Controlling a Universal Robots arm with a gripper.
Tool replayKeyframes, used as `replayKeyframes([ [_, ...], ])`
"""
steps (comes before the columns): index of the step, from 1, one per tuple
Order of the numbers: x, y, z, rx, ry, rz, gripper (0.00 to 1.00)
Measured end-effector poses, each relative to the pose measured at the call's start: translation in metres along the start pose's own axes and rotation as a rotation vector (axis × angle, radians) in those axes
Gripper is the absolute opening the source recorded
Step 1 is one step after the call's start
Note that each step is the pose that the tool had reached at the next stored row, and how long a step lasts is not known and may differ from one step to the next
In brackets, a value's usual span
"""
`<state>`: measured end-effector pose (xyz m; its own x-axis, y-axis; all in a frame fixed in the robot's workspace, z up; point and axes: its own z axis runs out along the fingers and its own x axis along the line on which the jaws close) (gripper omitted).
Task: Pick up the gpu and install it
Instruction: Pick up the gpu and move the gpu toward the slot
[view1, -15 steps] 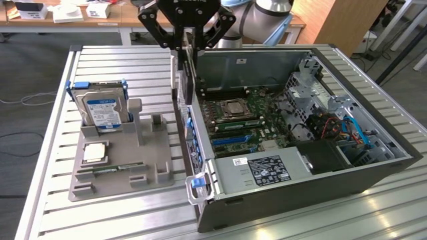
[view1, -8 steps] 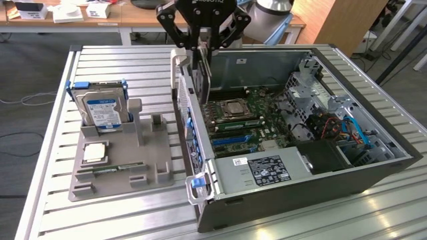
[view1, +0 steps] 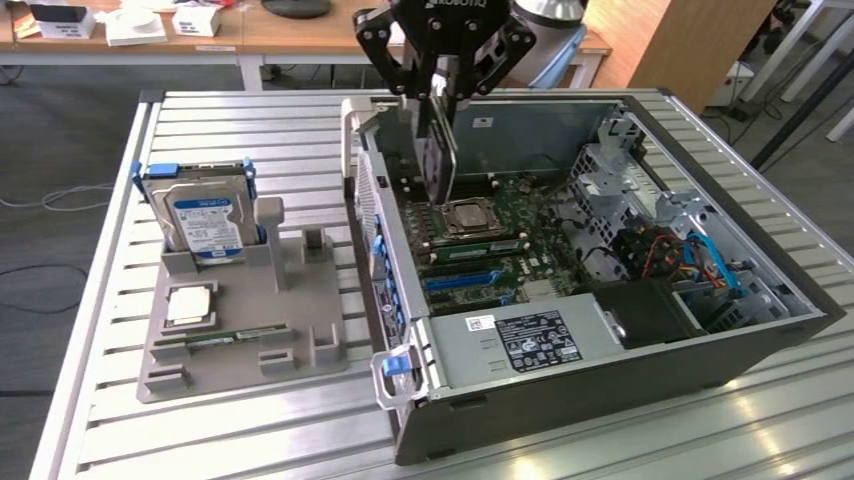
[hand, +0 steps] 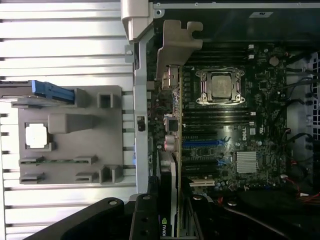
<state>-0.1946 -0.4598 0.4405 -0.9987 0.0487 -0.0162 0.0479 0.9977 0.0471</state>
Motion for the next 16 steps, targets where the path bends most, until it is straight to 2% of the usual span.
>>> replayKeyframes([
  [11, -0.042, 0.0020, 0.0008, -0.0011, 0.0001, 0.000, 0.27],
  [16, -0.062, 0.0030, 0.0011, -0.0033, 0.0002, 0.000, 0.27],
])
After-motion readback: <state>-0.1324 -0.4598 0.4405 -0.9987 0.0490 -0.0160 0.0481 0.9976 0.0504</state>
